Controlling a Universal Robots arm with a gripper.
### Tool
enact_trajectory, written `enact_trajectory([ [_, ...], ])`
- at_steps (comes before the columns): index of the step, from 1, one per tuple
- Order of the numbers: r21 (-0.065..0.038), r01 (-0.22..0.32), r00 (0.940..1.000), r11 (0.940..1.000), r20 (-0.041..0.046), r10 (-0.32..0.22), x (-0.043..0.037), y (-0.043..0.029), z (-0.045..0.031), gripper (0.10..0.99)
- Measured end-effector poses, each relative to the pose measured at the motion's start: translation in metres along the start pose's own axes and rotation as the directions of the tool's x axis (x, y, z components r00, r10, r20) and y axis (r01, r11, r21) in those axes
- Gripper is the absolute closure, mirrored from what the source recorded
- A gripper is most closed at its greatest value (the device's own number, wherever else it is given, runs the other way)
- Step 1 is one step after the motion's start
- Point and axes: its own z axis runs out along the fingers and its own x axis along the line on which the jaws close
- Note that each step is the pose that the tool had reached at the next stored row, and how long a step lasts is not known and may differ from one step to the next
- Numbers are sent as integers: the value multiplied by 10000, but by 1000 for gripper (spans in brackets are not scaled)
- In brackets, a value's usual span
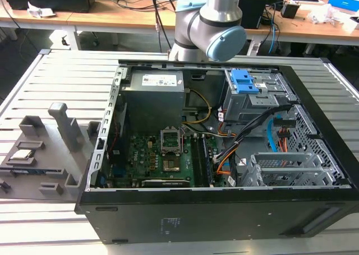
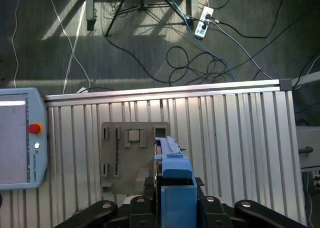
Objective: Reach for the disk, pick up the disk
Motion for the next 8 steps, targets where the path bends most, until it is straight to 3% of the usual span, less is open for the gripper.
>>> enact_trajectory([
  [4, -30, 0, 10000, 10000, -2, 0, -1, 3, -140, 722],
  [8, -53, 0, 10000, 10000, -3, 0, -2, 4, -234, 722],
])
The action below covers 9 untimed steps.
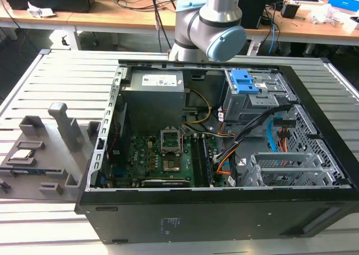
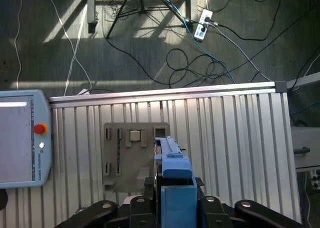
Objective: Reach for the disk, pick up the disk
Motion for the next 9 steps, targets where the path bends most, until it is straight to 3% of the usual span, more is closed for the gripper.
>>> enact_trajectory([
  [4, -29, 0, 10000, 10000, -3, 0, -1, 2, -122, 722],
  [9, -41, 1, 10000, 10000, -2, -1, -1, 1, -138, 722],
])
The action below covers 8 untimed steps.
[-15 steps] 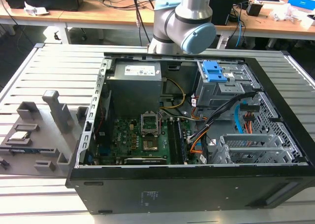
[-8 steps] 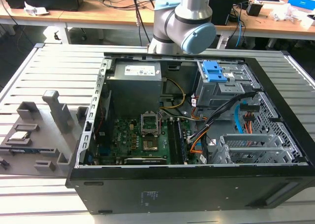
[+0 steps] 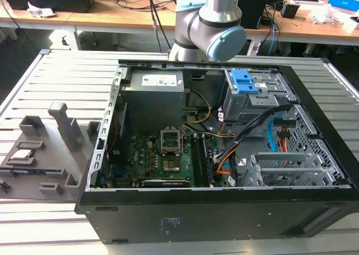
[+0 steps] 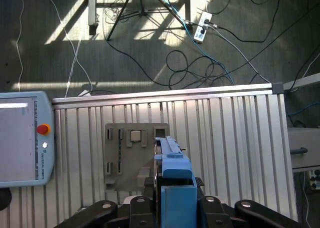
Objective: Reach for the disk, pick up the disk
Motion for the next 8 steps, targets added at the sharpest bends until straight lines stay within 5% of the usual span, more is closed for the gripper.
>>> enact_trajectory([
  [4, 0, 0, 10000, 10000, 0, 0, 0, 0, 0, 722],
  [5, -6, 9, 10000, 10000, 73, -9, 1, 0, -1, 722],
  [7, -34, 47, 9987, 10000, 513, -45, 0, -1, 0, 722],
  [8, -40, 56, 9981, 10000, 607, -54, 1, -1, 0, 722],
])
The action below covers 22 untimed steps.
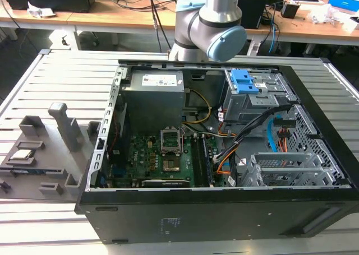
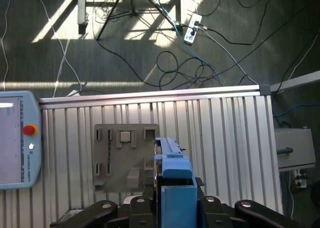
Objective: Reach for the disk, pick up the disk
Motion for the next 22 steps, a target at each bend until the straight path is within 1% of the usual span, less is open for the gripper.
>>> enact_trajectory([
  [3, 1, 0, 10000, 10000, 9, 0, 0, 0, 1, 722],
  [7, -2, -1, 10000, 10000, 1, 1, 1, -5, 36, 722],
  [15, -3, -1, 10000, 10000, 1, 1, 7, -20, 154, 722],
  [18, -3, -1, 10000, 10000, 1, 1, 11, -30, 230, 722],
  [22, -4, -1, 10000, 10000, 1, 1, 14, -37, 298, 722],
])
